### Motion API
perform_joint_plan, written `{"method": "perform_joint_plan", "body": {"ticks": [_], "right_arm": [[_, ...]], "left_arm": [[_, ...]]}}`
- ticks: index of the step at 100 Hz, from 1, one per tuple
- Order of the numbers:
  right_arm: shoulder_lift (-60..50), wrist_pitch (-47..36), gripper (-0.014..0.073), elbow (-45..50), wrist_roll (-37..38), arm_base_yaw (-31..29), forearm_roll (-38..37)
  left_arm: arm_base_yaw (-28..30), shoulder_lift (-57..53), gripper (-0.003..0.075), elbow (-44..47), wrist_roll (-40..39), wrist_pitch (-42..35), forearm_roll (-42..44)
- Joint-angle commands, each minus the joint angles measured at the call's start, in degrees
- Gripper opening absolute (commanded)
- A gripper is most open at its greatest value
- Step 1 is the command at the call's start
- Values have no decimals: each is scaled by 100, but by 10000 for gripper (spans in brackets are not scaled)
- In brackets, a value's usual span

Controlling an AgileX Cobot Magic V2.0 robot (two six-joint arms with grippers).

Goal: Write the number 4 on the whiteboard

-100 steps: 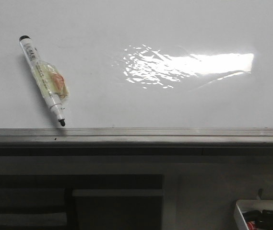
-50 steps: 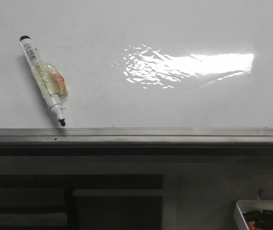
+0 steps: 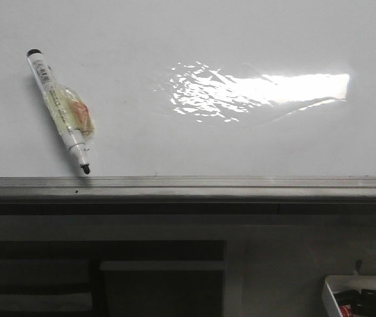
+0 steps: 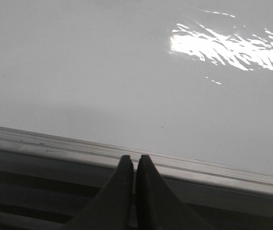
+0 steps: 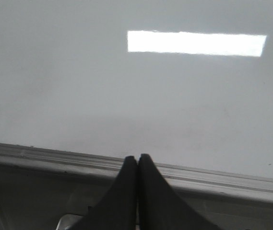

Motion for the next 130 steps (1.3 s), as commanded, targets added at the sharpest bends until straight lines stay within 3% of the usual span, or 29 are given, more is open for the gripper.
{"method": "perform_joint_plan", "body": {"ticks": [1, 78, 97, 130], "right_arm": [[-97, -497, -61, 126, -11, -36, 2], [-97, -497, -61, 126, -11, -36, 11], [-97, -907, -61, 126, -11, -36, 50], [685, -2, -61, -307, -11, -36, 802]], "left_arm": [[23, -156, -20, 88, 0, -475, -33], [23, -156, -20, 88, 0, -475, -23], [23, -156, -20, 53, -11, -760, -224], [23, 646, -21, -682, -11, -410, -351]]}}
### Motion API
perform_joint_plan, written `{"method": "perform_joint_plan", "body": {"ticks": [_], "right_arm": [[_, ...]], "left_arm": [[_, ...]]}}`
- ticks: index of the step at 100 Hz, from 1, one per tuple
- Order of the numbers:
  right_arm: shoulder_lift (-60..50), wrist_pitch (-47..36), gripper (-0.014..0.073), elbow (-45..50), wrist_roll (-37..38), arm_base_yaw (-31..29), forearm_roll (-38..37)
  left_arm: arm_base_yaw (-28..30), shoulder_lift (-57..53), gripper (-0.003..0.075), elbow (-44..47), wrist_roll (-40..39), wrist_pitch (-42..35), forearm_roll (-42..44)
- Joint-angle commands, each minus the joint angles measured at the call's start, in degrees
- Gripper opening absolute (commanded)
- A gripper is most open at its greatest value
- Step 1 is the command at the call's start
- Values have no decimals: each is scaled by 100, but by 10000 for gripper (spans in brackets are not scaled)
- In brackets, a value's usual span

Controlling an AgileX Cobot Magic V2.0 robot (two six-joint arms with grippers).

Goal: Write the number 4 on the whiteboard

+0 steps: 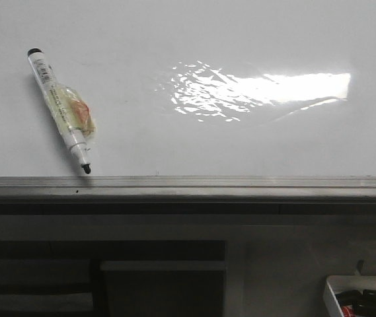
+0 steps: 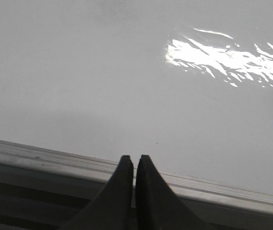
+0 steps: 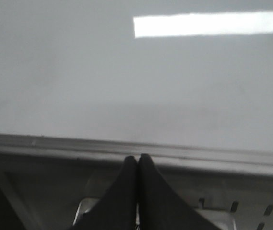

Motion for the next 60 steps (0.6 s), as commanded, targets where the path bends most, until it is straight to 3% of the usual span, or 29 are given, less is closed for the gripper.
{"method": "perform_joint_plan", "body": {"ticks": [1, 18, 42, 49, 60], "right_arm": [[496, -265, -61, -268, -11, -36, 301], [1421, -280, -61, -623, -11, -36, 597], [2096, -505, -61, -1011, -11, -36, 597], [2109, -600, -61, -1016, -11, -36, 597], [2109, -646, -61, -1016, -11, -36, 597]], "left_arm": [[12, 448, -21, -488, -11, -298, -205], [11, 1494, -21, -1421, 4, 285, 151], [-114, 2374, -6, -2183, 43, 91, 724], [-196, 2448, 74, -2197, 193, -178, 724], [-238, 2561, 288, -2158, 196, -575, 724]]}}
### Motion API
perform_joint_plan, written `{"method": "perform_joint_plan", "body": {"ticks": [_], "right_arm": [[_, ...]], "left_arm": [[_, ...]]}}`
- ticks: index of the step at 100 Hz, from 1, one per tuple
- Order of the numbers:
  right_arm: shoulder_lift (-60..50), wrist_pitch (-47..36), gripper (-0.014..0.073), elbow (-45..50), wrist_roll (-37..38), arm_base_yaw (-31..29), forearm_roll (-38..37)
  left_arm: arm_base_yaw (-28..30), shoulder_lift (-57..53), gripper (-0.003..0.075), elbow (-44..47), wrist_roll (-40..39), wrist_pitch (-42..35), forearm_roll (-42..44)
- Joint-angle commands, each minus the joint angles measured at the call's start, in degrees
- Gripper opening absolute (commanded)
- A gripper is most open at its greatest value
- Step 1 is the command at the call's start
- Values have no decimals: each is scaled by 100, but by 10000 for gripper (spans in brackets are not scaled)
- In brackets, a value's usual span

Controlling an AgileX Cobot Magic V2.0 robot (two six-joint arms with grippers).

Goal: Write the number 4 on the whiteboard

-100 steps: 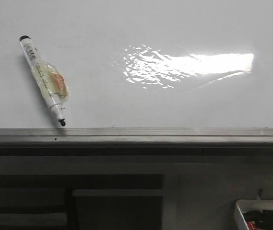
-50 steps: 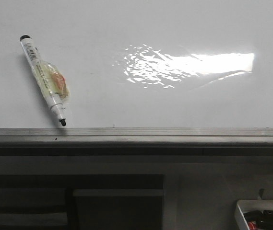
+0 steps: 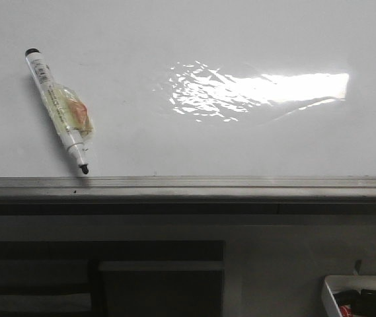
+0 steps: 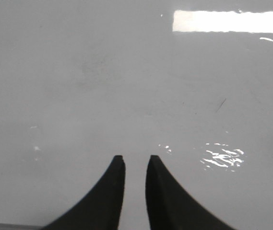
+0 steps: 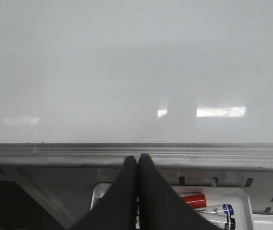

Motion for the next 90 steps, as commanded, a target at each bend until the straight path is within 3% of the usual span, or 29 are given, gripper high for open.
{"method": "perform_joint_plan", "body": {"ticks": [1, 9, 26, 52, 62, 90], "right_arm": [[95, -478, -61, -202, -11, -36, 49], [95, -564, -61, -202, -11, -36, 49], [95, -395, -61, -202, -11, -36, 49], [95, -551, -61, -202, -11, -36, 49], [95, -571, -61, -202, -11, -36, 49], [95, -576, -61, -202, -11, -36, 49]], "left_arm": [[-59, 172, 313, -166, 42, -831, 17], [-59, 325, 394, -68, 42, -1388, -41], [-469, 619, 376, -86, 42, -1920, -207], [-2654, 1131, 417, -86, 42, -2461, -326], [-3500, 1544, 431, -86, 42, -2618, -876], [-4597, 2897, 431, -86, 42, -3361, -1549]]}}
